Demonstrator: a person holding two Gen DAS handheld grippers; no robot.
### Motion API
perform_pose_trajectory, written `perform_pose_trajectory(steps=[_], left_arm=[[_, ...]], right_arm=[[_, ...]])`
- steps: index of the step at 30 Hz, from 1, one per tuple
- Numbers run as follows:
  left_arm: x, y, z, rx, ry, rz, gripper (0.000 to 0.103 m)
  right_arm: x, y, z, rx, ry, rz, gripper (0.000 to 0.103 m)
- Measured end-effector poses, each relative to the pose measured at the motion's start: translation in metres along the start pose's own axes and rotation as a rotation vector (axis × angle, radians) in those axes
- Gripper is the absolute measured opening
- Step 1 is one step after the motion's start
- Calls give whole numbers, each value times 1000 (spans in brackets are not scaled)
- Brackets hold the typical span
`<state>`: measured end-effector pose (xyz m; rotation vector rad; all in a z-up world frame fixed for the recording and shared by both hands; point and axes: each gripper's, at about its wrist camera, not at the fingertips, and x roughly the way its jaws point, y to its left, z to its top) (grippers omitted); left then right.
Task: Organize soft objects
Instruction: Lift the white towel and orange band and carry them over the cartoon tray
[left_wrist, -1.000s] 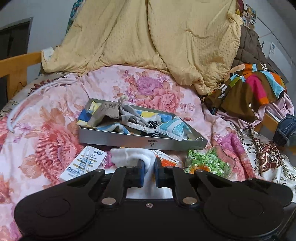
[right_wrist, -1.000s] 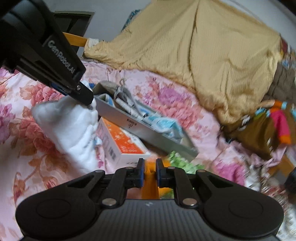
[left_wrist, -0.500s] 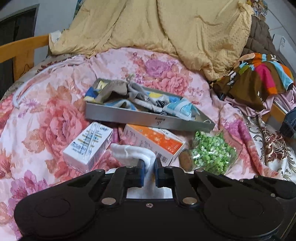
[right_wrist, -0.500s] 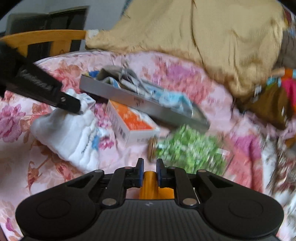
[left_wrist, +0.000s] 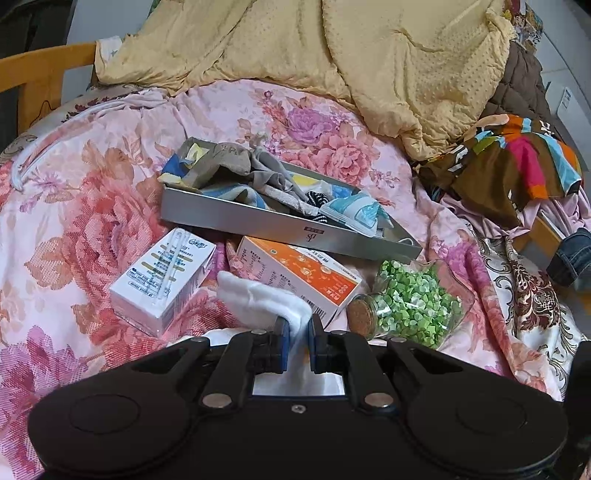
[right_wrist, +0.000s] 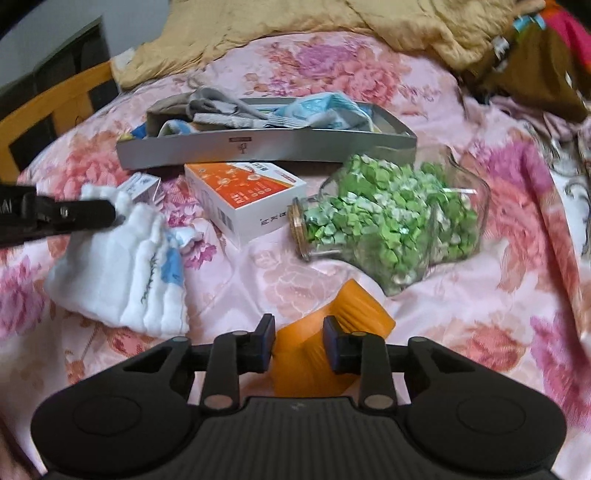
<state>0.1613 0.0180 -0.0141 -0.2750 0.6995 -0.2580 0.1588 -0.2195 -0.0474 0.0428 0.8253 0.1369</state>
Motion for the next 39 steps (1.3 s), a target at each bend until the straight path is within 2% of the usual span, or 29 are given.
perform_pose_trajectory(steps=[2,3,8,12,14,17,20,22,23,25,26,31,36,39], left_arm=[[1,0,0,0,8,3,10],[1,-1,-1,4,10,5,10],[0,-4,-2,19,17,2,10],[3,-4,-4,26,39,5,10],[4,-5,-5,29,55,0,10],[8,-6,-7,37,83,-6,10],[11,-10,-10,64,104,1,10],[13,-12,-12,77,118,7,10],[14,-14,-13,84,126,13,10],[16,-17,-14,97,138,33,10],[16,-19,-14,98,146,43,10],[6,-36,-11,104,145,82,9],[-13,-66,-2,154,104,115,8],[-28,-81,4,185,65,130,8]], right_arm=[[-4,-6,-1,28,6,7,32],[-5,-9,-1,45,16,15,36],[-10,-20,-6,114,48,26,44],[-1,-18,-8,113,91,24,53],[6,-17,-9,123,117,35,54],[10,-16,-9,126,121,46,61],[14,-10,-10,79,135,28,61],[15,-4,-11,45,132,-1,56],[15,-4,-12,38,130,-21,45],[12,-7,-11,57,121,-16,35],[11,-9,-11,63,114,-13,27],[-5,-13,-12,67,40,30,19],[-34,-14,-16,4,-132,85,15],[-45,-22,-15,25,-198,112,15]])
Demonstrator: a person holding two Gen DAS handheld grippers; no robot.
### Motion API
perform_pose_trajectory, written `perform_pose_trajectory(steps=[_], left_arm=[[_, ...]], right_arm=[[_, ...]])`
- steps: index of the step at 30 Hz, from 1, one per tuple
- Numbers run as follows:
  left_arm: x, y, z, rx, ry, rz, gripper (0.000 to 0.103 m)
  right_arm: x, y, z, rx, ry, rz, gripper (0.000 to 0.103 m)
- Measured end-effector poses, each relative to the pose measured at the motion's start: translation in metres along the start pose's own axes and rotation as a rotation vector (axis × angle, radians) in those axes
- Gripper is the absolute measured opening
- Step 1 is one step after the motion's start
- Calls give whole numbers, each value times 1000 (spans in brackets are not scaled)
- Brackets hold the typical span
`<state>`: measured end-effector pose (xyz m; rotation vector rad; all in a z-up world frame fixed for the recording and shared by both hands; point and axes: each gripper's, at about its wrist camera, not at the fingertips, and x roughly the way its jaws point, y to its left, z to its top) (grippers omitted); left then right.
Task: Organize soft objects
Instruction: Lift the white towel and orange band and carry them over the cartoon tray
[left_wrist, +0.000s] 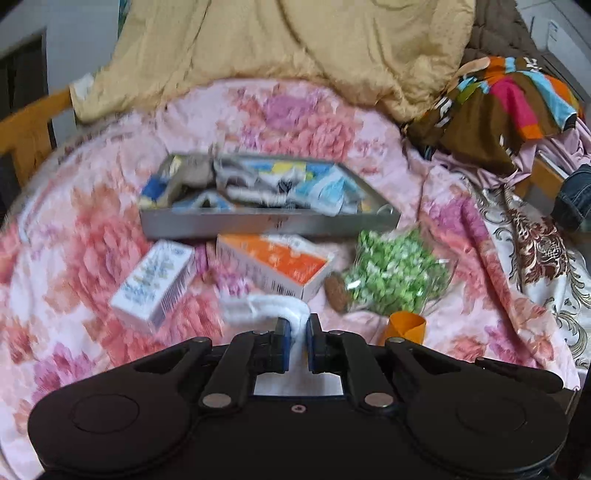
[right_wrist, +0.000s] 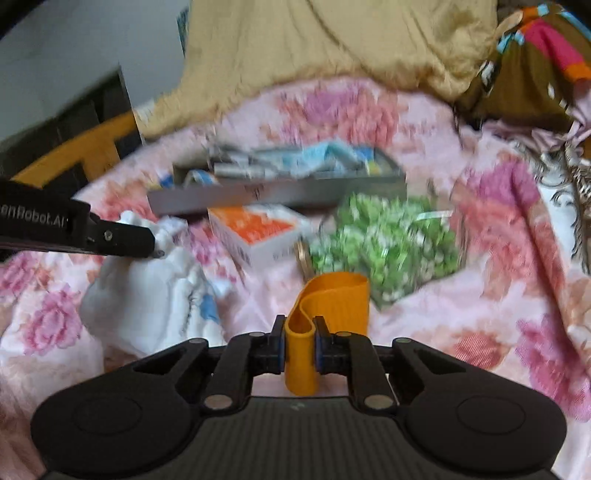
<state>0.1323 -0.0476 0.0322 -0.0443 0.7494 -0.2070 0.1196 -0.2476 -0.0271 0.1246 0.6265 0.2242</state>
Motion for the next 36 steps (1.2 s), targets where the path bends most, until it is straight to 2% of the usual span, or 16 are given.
perform_pose_trajectory(steps=[7,10,15,21,28,36], left_arm=[[-1,-12,12,54,6,101,8],[6,-10,17,9,1,126,8],[24,-5,22,-91,-35,102,8],[40,-9,33,-95,-93,95,8],[42,7,55,-135,-146,78,8],[46,26,99,-121,-235,-2,8]], right_arm=[[-2,-1,11,-3,-68,48,14],[-2,-6,18,11,-101,63,14],[2,-16,41,25,-193,95,14],[16,-26,69,-34,-295,110,14],[47,-37,95,-36,-327,128,14],[85,-31,129,-125,-379,121,15]])
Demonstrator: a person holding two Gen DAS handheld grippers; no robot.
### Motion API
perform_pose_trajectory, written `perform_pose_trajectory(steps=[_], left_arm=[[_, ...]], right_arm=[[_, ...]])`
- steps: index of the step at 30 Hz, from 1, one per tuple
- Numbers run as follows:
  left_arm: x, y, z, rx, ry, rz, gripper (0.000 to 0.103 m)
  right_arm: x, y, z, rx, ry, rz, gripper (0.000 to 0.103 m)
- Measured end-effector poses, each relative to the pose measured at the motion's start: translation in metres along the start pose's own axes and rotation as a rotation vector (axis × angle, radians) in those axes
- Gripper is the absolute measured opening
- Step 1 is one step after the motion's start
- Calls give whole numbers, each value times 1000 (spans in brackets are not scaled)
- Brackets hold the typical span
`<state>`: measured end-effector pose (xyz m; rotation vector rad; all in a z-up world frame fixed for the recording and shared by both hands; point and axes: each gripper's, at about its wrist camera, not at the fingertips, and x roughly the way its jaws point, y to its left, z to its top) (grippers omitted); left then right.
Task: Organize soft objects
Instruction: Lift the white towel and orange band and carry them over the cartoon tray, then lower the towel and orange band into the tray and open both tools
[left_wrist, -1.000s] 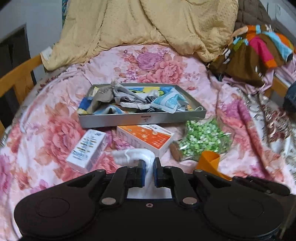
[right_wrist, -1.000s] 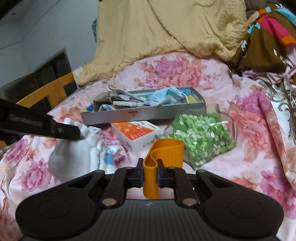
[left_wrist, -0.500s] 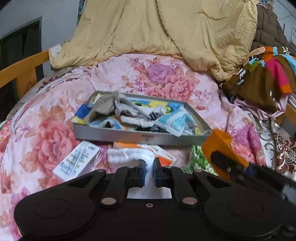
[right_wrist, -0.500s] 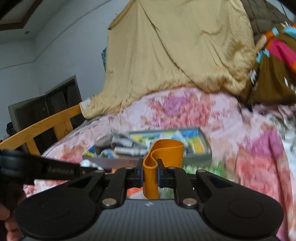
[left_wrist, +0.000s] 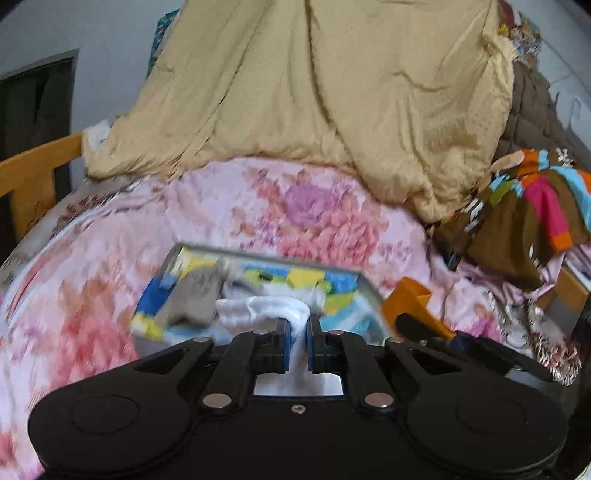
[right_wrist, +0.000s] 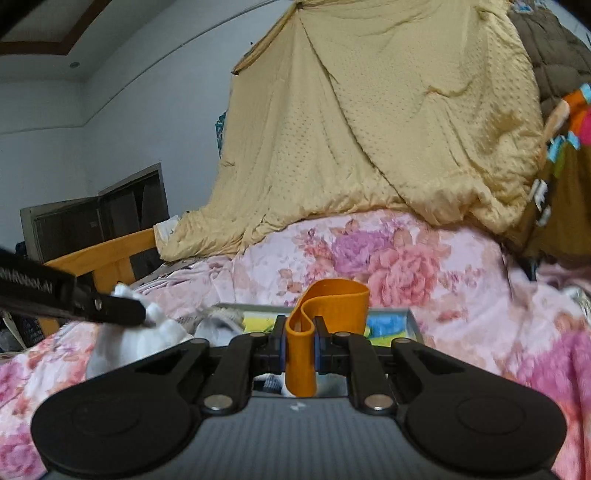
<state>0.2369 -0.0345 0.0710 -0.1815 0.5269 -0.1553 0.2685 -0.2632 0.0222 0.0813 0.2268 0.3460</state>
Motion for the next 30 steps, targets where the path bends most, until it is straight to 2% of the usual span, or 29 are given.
perform_pose_trajectory(steps=[7,12,19,24,30], left_arm=[[50,14,32,-35,-70,-85,8],[93,22,41,-80,-95,-107,8],[141,26,28,-106,-68,-110,8],[153,35,15,-157,-45,-109,9],[159,35,3,-157,-10,-91,14]], right_arm=[[43,-15,5,-13,19,-33,15],[66,-23,-2,-10,80,-36,15],[78,-36,-4,57,159,-29,16],[81,-43,-5,107,196,-24,19],[86,-46,-7,127,227,-31,27]])
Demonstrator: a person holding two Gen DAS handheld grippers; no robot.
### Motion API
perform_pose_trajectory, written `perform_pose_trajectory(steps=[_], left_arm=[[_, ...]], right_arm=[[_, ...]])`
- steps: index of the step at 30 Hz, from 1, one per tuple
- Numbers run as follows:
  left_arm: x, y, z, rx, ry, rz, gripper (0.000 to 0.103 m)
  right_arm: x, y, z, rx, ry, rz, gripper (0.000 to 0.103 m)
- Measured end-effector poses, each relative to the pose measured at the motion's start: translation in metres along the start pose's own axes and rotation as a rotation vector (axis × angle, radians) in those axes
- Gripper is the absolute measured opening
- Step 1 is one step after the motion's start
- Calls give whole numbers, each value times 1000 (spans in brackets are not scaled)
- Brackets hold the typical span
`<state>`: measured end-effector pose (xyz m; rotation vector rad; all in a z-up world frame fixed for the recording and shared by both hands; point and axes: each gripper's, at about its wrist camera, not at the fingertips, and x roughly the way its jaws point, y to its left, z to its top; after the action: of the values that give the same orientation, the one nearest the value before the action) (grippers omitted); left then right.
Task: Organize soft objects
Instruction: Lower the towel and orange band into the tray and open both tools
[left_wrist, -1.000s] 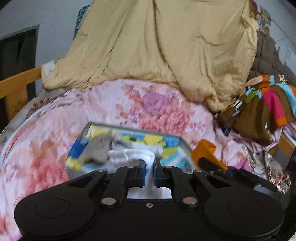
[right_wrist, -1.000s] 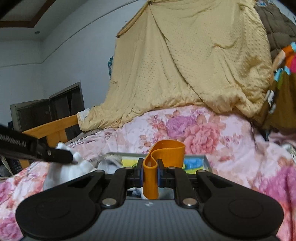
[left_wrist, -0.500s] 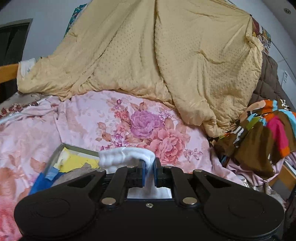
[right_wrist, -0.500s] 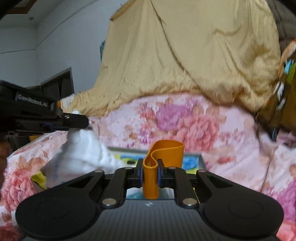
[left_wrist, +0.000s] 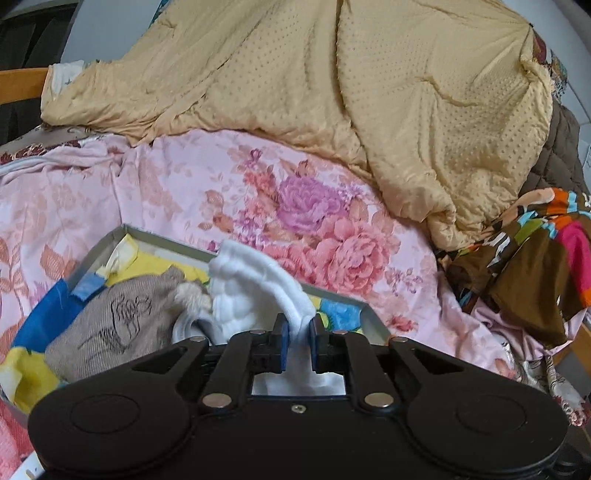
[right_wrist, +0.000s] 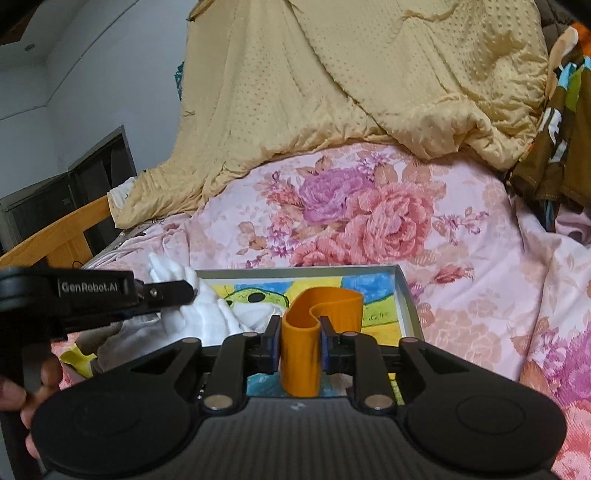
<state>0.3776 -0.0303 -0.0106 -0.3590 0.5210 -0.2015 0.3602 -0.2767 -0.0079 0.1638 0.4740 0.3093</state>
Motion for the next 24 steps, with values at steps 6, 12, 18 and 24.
perform_pose_trajectory(steps=[6,12,18,24], left_arm=[[2,1,-5,1,16,18,21],[-2,-2,-8,17,22,27,31],[-7,-1,-12,35,28,45,44],[-10,-2,-15,51,31,58,58]], right_arm=[[2,-3,-1,16,19,4,32],[3,-3,-1,16,26,4,38],[1,-4,-1,24,26,7,48],[0,-6,-1,36,26,5,53]])
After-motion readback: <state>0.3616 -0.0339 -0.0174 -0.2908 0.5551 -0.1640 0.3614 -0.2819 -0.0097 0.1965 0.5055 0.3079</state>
